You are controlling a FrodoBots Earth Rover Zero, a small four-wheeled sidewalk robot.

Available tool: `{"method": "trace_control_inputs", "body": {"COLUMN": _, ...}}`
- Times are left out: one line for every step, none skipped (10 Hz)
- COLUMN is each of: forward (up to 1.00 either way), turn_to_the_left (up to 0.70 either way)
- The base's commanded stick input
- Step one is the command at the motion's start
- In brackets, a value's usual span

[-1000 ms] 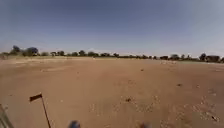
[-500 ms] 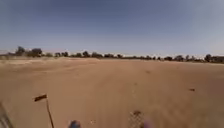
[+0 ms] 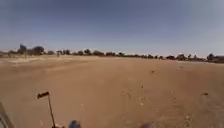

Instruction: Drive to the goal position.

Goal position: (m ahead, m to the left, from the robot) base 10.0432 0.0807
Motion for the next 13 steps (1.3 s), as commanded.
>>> {"method": "trace_control_inputs", "body": {"forward": 0.7, "turn_to_the_left": 0.0}}
{"method": "trace_control_inputs", "body": {"forward": 0.7, "turn_to_the_left": 0.0}}
{"method": "trace_control_inputs", "body": {"forward": 0.7, "turn_to_the_left": 0.0}}
{"method": "trace_control_inputs", "body": {"forward": 0.7, "turn_to_the_left": 0.0}}
{"method": "trace_control_inputs", "body": {"forward": 0.7, "turn_to_the_left": 0.0}}
{"method": "trace_control_inputs", "body": {"forward": 0.7, "turn_to_the_left": 0.0}}
{"method": "trace_control_inputs", "body": {"forward": 0.7, "turn_to_the_left": 0.0}}
{"method": "trace_control_inputs", "body": {"forward": 0.7, "turn_to_the_left": 0.0}}
{"method": "trace_control_inputs", "body": {"forward": 0.7, "turn_to_the_left": 0.0}}
{"method": "trace_control_inputs", "body": {"forward": 0.7, "turn_to_the_left": 0.0}}
{"method": "trace_control_inputs", "body": {"forward": 0.7, "turn_to_the_left": 0.0}}
{"method": "trace_control_inputs", "body": {"forward": 0.7, "turn_to_the_left": 0.0}}
{"method": "trace_control_inputs", "body": {"forward": 0.7, "turn_to_the_left": 0.0}}
